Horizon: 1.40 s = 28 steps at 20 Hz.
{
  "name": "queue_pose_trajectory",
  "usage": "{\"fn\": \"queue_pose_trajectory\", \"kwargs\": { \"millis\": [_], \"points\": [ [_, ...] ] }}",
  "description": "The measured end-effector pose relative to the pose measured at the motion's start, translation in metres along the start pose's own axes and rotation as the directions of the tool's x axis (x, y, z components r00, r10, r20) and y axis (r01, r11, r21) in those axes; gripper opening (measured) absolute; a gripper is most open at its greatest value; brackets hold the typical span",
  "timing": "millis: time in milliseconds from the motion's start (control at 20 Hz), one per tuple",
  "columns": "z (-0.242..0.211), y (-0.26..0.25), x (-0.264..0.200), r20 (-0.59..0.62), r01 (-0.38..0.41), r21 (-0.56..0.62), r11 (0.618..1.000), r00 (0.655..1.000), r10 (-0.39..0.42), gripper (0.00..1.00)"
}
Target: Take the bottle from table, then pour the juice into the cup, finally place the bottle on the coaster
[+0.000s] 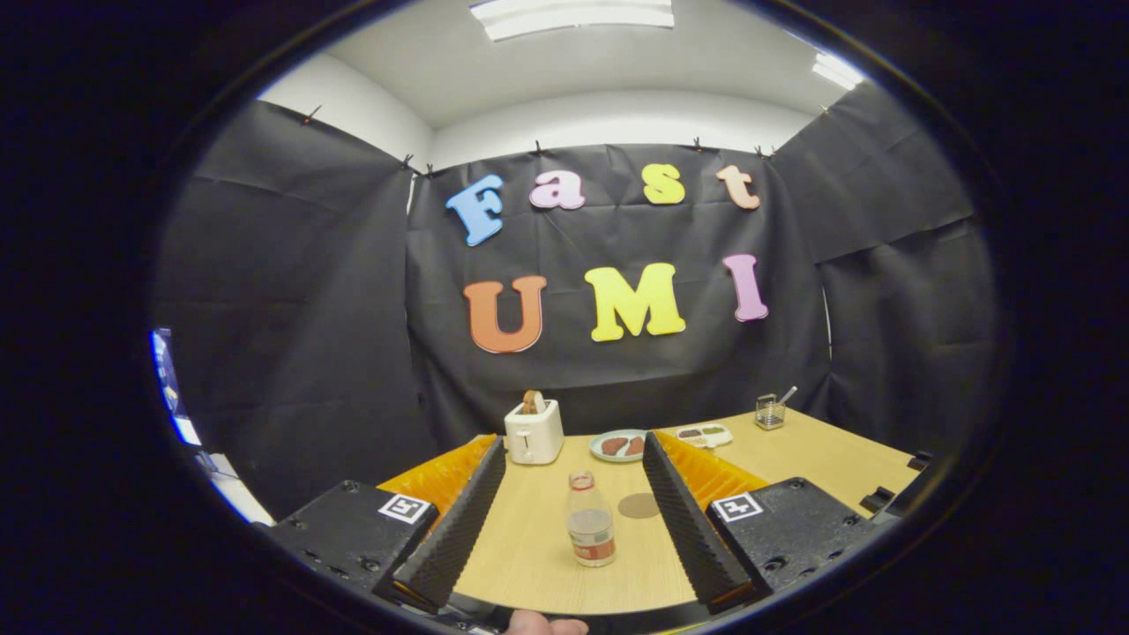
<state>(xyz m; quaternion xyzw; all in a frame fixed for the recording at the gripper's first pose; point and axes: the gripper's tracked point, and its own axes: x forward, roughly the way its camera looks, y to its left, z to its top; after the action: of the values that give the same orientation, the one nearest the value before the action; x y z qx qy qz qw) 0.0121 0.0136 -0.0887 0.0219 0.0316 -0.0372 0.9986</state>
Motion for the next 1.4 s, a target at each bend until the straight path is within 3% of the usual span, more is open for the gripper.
{"fn": "queue_pose_trajectory", "kwargs": {
  "millis": [400, 800, 1400],
  "points": [
    [-0.106, 0.0, 0.03, -0.053, 0.041, 0.034, 0.999, 0.998, -0.039, 1.0],
    [-0.2, -0.007, 0.07, -0.132, 0.092, -0.154, 0.984, 0.985, -0.113, 1.0],
    [-0.231, -0.028, 0.138, -0.181, 0.095, -0.176, 0.98, 0.975, -0.126, 1.0]
  ]
}}
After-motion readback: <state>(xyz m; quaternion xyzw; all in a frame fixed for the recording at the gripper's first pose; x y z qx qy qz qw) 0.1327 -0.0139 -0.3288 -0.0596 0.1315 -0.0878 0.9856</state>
